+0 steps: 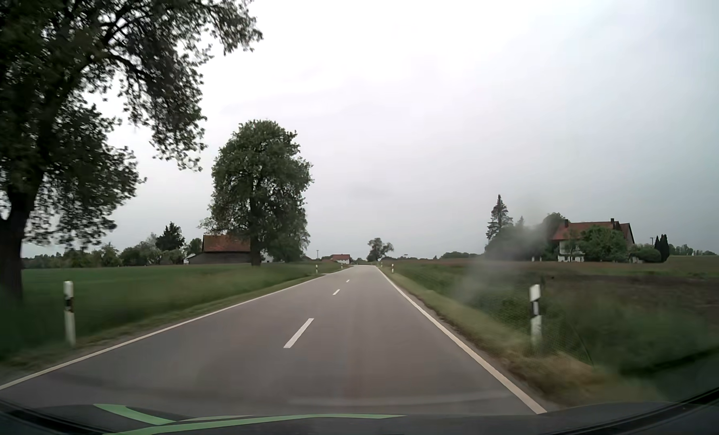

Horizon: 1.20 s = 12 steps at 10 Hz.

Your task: Follow the waypoints while adhering to traffic rules and regulations

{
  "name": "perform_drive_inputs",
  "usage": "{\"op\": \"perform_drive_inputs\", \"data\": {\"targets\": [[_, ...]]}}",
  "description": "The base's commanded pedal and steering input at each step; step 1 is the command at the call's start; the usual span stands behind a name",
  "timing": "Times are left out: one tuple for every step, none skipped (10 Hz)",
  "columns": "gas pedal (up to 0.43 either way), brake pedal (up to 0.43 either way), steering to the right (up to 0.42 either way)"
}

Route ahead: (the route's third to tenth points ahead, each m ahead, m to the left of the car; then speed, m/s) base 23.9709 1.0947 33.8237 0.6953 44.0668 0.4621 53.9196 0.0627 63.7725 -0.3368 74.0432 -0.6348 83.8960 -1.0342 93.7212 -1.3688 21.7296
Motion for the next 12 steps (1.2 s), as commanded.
{"op": "perform_drive_inputs", "data": {"targets": [[0.15, 0.0, 0.008], [0.15, 0.0, 0.007], [0.15, 0.0, 0.007], [0.15, 0.0, 0.006], [0.15, 0.0, 0.006], [0.138, 0.0, 0.006], [0.138, 0.0, 0.005], [0.138, 0.0, 0.004], [0.138, 0.0, 0.004], [0.138, 0.0, 0.004], [0.13, 0.0, 0.004], [0.13, 0.0, 0.004]]}}
